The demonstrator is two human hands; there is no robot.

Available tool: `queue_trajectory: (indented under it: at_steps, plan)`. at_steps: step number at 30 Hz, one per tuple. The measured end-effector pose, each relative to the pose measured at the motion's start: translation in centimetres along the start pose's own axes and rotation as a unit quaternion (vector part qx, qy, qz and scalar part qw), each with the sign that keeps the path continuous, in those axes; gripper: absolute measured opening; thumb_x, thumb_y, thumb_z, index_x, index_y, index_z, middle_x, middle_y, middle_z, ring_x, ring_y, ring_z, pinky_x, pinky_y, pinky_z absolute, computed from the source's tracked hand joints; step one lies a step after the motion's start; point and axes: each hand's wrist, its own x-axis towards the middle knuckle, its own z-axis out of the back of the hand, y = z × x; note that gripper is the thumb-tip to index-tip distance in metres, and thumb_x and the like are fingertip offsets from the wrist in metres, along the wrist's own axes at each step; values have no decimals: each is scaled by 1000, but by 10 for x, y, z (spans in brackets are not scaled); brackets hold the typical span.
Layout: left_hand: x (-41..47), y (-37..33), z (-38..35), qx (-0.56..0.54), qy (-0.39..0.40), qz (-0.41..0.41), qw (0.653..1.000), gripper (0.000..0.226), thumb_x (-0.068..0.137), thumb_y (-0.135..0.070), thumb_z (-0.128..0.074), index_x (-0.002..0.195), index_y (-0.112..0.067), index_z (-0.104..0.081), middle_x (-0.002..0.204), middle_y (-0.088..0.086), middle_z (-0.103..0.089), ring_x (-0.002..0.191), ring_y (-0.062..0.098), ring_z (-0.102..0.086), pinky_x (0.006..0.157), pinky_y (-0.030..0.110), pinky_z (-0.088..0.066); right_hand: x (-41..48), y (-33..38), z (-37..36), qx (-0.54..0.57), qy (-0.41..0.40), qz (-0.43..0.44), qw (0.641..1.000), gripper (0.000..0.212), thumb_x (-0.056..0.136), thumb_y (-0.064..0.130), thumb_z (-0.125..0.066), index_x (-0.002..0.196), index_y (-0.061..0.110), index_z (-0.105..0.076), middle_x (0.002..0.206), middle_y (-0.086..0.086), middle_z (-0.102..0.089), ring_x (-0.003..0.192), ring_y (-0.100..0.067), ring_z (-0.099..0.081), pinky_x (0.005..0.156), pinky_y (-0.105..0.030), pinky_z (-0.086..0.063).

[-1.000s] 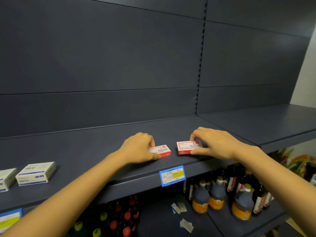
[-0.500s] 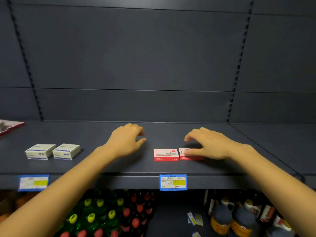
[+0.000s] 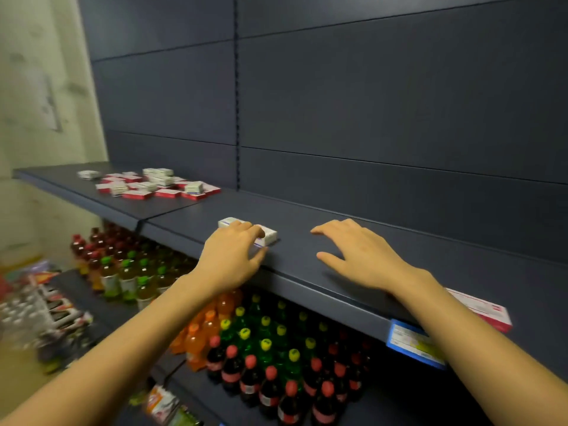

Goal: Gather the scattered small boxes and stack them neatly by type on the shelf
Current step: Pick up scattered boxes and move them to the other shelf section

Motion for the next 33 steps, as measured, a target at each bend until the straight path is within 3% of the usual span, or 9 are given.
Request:
queue_trajectory:
  at_steps: [8, 16, 26, 30, 33]
  plan:
    - [-23, 87, 26, 55, 6, 70, 996, 37, 93, -40, -43, 123, -19, -51, 126, -1, -56, 118, 18, -47, 94, 32, -39, 71, 64, -23, 45, 22, 47, 998, 41, 93, 34, -45, 134, 29, -39, 136, 8, -46, 122, -15, -42, 88, -30, -39]
    - [-28, 196, 56, 58, 15, 91, 994, 36, 92, -40, -43, 119, -18, -54, 121, 1, -59, 112, 18, -51, 94, 35, -44, 157, 144, -48, 61, 31, 54, 996, 43, 95, 36, -43, 137, 28, -37, 143, 6, -41, 131, -16, -38, 101, -37, -39]
    - [-27, 332, 68, 58, 36, 77, 995, 36, 92, -40, -44, 118, -17, -55, 121, 3, -60, 113, 20, -51, 92, 36, -44, 252, 232, -92, 71, 32, 22, 997, 42, 93, 36, -45, 134, 27, -42, 142, 4, -43, 131, -17, -38, 101, -38, -38]
    - [-4, 400, 51, 30, 48, 75, 996, 35, 92, -38, -45, 117, -16, -56, 121, 4, -60, 112, 20, -52, 93, 37, -46, 312, 253, -121, 54, 43, -7, 998, 43, 93, 36, -46, 134, 26, -42, 142, 2, -44, 129, -17, -41, 100, -39, -40]
    - [14, 412, 40, 19, 51, 62, 997, 35, 92, -39, -45, 118, -16, -56, 123, 3, -60, 114, 19, -51, 95, 37, -46, 331, 245, -126, 53, 48, -24, 997, 43, 93, 34, -46, 134, 24, -43, 141, 2, -46, 127, -17, -44, 99, -37, -41]
